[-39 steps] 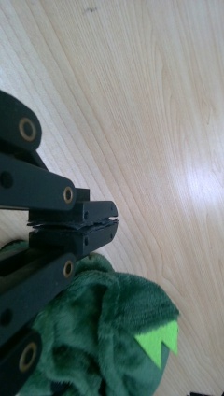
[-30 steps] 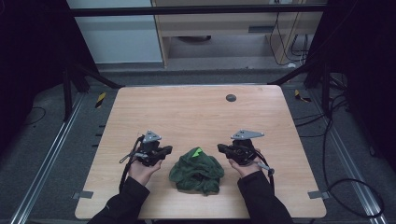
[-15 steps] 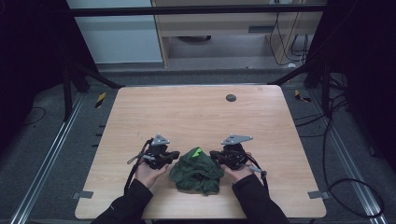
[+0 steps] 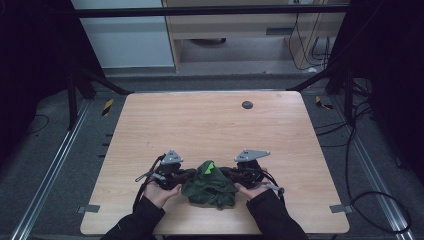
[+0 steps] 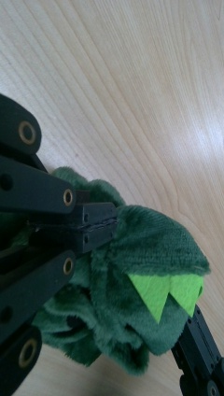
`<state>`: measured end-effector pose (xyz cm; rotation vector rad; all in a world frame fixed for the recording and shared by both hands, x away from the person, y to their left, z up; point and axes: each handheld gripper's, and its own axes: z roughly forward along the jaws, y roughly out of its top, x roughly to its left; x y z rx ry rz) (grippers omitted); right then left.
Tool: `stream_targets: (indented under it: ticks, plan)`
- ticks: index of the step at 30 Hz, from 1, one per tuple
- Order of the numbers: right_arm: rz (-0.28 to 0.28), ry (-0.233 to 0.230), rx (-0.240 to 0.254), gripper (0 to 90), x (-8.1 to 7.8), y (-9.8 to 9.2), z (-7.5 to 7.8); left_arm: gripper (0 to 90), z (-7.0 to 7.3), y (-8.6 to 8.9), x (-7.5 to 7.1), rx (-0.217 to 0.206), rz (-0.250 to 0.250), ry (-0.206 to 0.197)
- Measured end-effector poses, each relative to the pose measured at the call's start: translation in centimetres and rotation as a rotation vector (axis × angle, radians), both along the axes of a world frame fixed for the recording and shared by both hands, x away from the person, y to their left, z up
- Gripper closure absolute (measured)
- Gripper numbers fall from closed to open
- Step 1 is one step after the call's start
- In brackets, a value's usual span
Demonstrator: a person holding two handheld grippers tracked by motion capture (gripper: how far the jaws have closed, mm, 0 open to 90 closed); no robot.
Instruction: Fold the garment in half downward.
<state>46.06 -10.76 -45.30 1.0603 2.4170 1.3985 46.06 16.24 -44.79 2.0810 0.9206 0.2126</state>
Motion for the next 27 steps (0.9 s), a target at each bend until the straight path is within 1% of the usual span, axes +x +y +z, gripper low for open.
stream_targets:
  ticks: [1, 2, 4, 7, 9, 10, 11, 12, 13, 15, 16, 17, 18, 19, 20, 21, 22, 23, 25, 27]
  plan:
    - [0.003, 0.002, -0.001, 89.2, -0.2, 0.0, 0.0, 89.7, 0.1, 0.1, -0.3, -0.002, -0.008, 0.001]
    - [0.006, 0.001, -0.001, 89.3, -0.3, -0.1, 0.0, 89.7, 0.1, 0.1, -0.3, -0.002, -0.008, 0.001]
    - [0.011, 0.007, -0.002, 89.2, -0.6, -0.2, -0.1, 89.7, 0.0, -0.1, -0.7, 0.004, -0.024, 0.009]
    - [0.011, 0.003, -0.003, 89.3, -0.6, -0.3, -0.1, 89.7, -0.1, -0.2, -0.6, 0.021, -0.007, -0.004]
    - [0.002, 0.007, -0.002, 89.3, -0.5, -0.3, -0.1, 89.8, -0.1, 0.3, -0.1, 0.032, 0.025, -0.017]
    - [0.002, 0.007, -0.002, 89.3, -0.5, -0.3, -0.1, 89.8, -0.1, 0.3, -0.1, 0.032, 0.025, -0.017]
    - [-0.005, 0.005, -0.006, 89.4, -0.3, -0.4, -0.2, 89.9, -0.1, 0.8, 0.6, 0.029, 0.061, -0.019]
    - [-0.005, 0.005, -0.006, 89.4, -0.3, -0.4, -0.2, 89.9, -0.1, 0.8, 0.6, 0.029, 0.061, -0.019]
    - [-0.012, 0.005, -0.012, 89.5, -0.1, -0.4, -0.3, 89.9, -0.2, 1.2, 1.4, 0.034, 0.088, -0.018]
    - [-0.015, 0.006, -0.017, 89.6, 0.0, -0.4, -0.4, 89.9, -0.6, 1.1, 2.1, 0.039, 0.098, -0.008]
    - [-0.018, 0.009, -0.018, 89.6, 0.1, -0.4, -0.4, 89.9, -0.6, 1.1, 2.1, 0.039, 0.098, -0.008]
    - [-0.02, 0.012, -0.02, 89.6, 0.1, -0.3, -0.5, 90.0, -1.0, 0.6, 2.5, 0.037, 0.083, 0.009]
    - [-0.02, 0.012, -0.02, 89.6, 0.1, -0.3, -0.5, 89.9, -1.0, 0.6, 2.5, 0.037, 0.083, 0.009]
    - [-0.02, 0.015, -0.021, 89.6, 0.2, -0.3, -0.5, 90.0, -1.3, 0.0, 2.4, 0.043, 0.051, 0.012]
    - [-0.019, 0.013, -0.023, 89.6, 0.3, -0.2, -0.6, 89.9, -1.3, 0.0, 2.4, 0.043, 0.051, 0.012]
    - [-0.019, 0.013, -0.023, 89.6, 0.3, -0.2, -0.6, 89.9, -1.4, -0.4, 2.3, 0.044, 0.037, 0.01]
    - [-0.016, 0.012, -0.028, 89.6, 0.3, -0.2, -0.7, 90.0, -1.4, -0.5, 2.3, 0.043, 0.03, 0.01]
    - [-0.016, 0.012, -0.029, 89.6, 0.3, -0.2, -0.7, 90.0, -1.4, -0.6, 2.2, 0.044, 0.014, 0.01]
    - [-0.015, 0.013, -0.029, 89.6, 0.3, -0.2, -0.7, 89.9, -1.4, -0.6, 2.1, 0.038, 0.011, 0.01]
    - [-0.014, 0.014, -0.027, 89.6, 0.2, -0.1, -0.6, 89.9, -1.3, -0.5, 1.8, 0.037, -0.007, 0.01]
